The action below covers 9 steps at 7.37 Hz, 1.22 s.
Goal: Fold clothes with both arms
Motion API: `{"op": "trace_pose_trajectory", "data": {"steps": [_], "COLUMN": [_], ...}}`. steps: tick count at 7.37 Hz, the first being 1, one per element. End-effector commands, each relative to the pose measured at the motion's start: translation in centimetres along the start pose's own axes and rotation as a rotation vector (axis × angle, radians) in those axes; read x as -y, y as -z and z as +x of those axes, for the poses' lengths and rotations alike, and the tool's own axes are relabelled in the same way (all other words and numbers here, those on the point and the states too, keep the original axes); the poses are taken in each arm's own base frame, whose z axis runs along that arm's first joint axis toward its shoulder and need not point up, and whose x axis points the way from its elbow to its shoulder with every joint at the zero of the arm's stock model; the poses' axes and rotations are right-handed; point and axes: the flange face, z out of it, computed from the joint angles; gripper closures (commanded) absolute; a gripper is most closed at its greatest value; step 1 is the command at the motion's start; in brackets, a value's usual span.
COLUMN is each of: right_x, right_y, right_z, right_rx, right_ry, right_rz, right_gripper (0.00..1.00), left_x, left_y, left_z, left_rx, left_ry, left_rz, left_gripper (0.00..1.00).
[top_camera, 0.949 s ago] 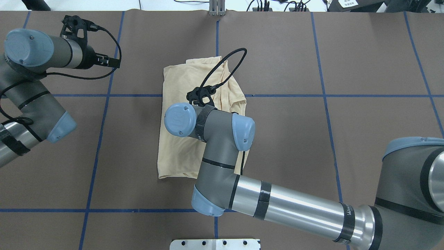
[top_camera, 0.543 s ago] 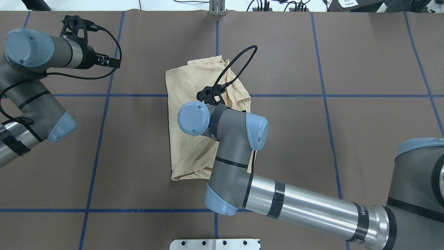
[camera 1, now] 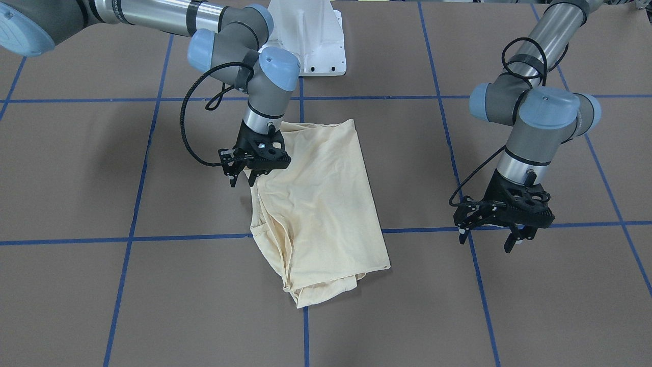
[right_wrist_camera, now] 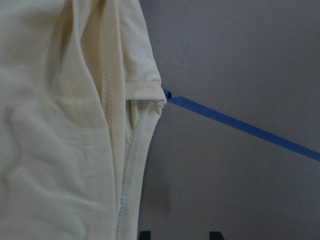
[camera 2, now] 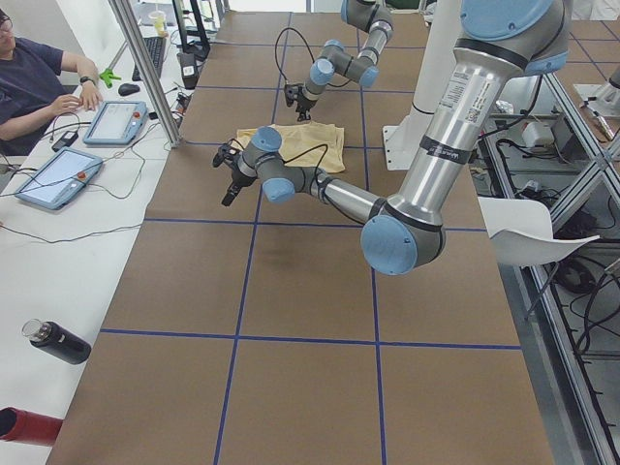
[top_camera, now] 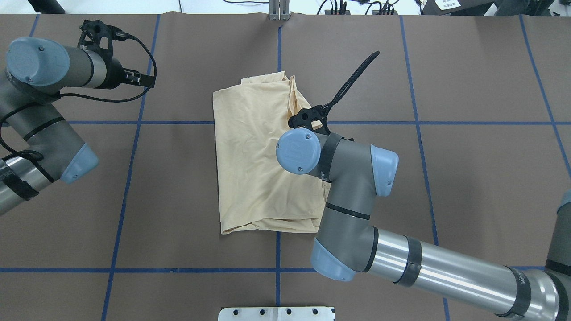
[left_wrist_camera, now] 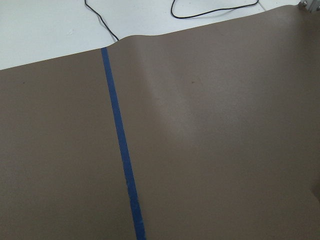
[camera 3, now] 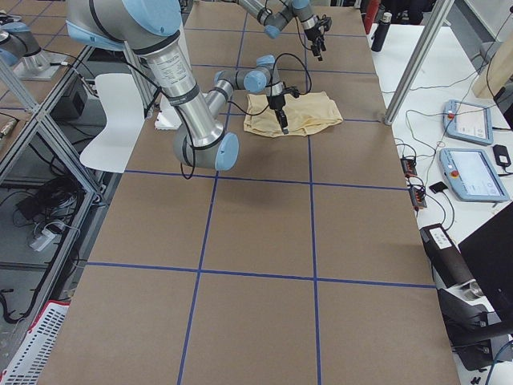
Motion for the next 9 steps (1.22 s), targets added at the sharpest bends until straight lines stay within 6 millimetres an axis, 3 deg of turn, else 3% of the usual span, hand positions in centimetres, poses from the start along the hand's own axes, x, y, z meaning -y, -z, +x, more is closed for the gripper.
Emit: {"op": "trace_pose_trajectory", "data": {"steps": [1,2,3,4,6,7,9], "right_x": [0.7,1.8,1.9,0.6,-3.0,-4.4,-7.3], "right_y": [0.9,3.5,6.4,8.2,11.9,12.1,8.8], "right_z": [2.2,1.6,2.2,3.8,7.7,9.1,11.2], "right_rx": [0.018,0.087,0.182,0.244,0.332,0.376,0.478], "right_ry": [-0.011,-0.041,-0.072,-0.128,-0.178,-0.240,-0.283], "right_rz": [0.020,0.028,0.059,0.084,0.119,0.126,0.144], "right_gripper": [0.50,0.45,0.20,0.00,0.00,0.00,0.00], "left_x": [0.0,0.1,0.4,0.5,-2.5,-3.5,-7.7], "left_y": [0.0,0.3,0.8,2.0,5.5,8.0,12.4], "left_z": [0.1,0.3,0.8,2.3,6.6,10.1,18.0], "left_rx": [-0.002,-0.007,-0.020,-0.072,-0.146,-0.151,-0.156], "left_ry": [0.000,0.000,0.025,0.063,0.162,0.218,0.344], "left_rz": [0.000,0.003,0.009,-0.009,-0.036,-0.085,-0.190], "left_gripper": [0.00,0.00,0.00,0.00,0.00,0.00,0.00]}}
